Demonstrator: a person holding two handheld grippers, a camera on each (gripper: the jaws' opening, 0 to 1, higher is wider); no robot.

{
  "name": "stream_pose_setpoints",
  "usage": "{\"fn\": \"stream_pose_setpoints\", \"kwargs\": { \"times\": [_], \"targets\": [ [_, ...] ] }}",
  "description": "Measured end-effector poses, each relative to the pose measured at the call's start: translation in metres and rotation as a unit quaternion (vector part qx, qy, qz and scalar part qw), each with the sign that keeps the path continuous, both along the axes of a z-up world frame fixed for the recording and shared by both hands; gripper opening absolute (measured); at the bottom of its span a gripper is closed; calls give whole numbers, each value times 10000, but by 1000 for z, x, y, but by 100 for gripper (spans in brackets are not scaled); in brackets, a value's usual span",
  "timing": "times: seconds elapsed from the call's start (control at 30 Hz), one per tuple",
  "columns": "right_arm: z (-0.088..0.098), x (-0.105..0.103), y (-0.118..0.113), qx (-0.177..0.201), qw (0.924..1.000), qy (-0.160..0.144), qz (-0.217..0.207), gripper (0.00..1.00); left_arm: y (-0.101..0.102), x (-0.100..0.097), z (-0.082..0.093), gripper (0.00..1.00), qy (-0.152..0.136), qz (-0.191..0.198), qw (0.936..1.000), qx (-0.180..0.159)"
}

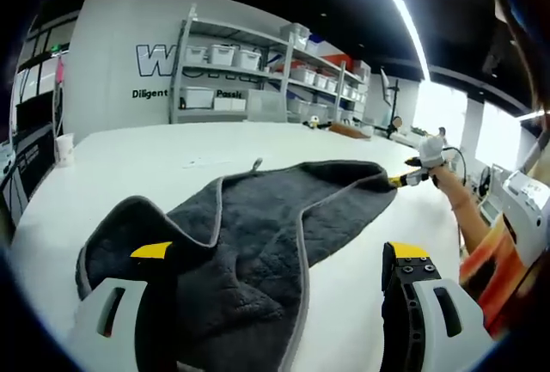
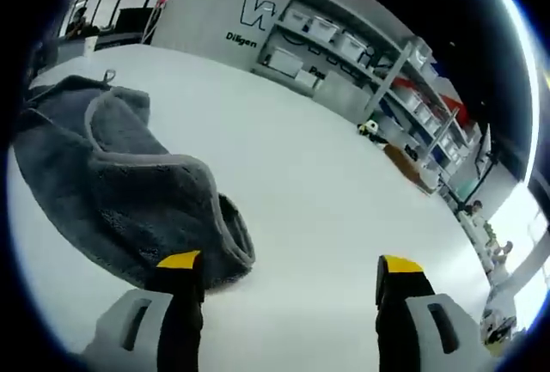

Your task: Open the folded towel by lifting each exposed corner and separating the folded layers until the towel lies flat within the target outline without major curled edges

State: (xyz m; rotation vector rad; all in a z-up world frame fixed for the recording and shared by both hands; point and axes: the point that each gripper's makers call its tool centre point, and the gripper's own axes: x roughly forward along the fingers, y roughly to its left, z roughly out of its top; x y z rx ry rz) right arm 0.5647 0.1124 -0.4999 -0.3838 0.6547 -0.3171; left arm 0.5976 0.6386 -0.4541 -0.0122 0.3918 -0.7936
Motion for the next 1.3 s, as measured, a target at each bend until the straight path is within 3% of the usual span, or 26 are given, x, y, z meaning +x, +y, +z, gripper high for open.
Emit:
{"fn": "stream_pose_setpoints", "kwargs": {
  "times": [0.2, 0.37, 0.6, 0.77, 1.0, 1.23, 1.3],
  "targets": [
    [11, -8, 12, -21, 9999, 91, 42, 99, 17, -1, -1, 97, 13, 125, 9999, -47],
    [12, -10, 34, 108, 9990, 322, 285, 99, 29, -3, 0, 97, -13, 191, 9998, -100],
    [12, 0, 101, 612, 9905, 273, 1198, 99, 49, -5, 0, 99, -28, 323, 9994, -133],
    [15, 1, 138, 681, 9822, 310, 1723, 99, 62, -6, -1, 99, -13, 428, 9990, -158],
    [16, -2, 173, 725, 9723, 346, 2195, 99, 86, 8, -8, 96, 30, 861, 9962, 108],
    [11, -3, 185, 671, 9683, 425, 2369, 99, 91, 24, 5, 96, -168, 733, 9969, 240],
    [10, -4, 194, 763, 9638, 434, 2517, 99, 90, 33, 11, 96, -256, 619, 9974, 250]
  ]
}}
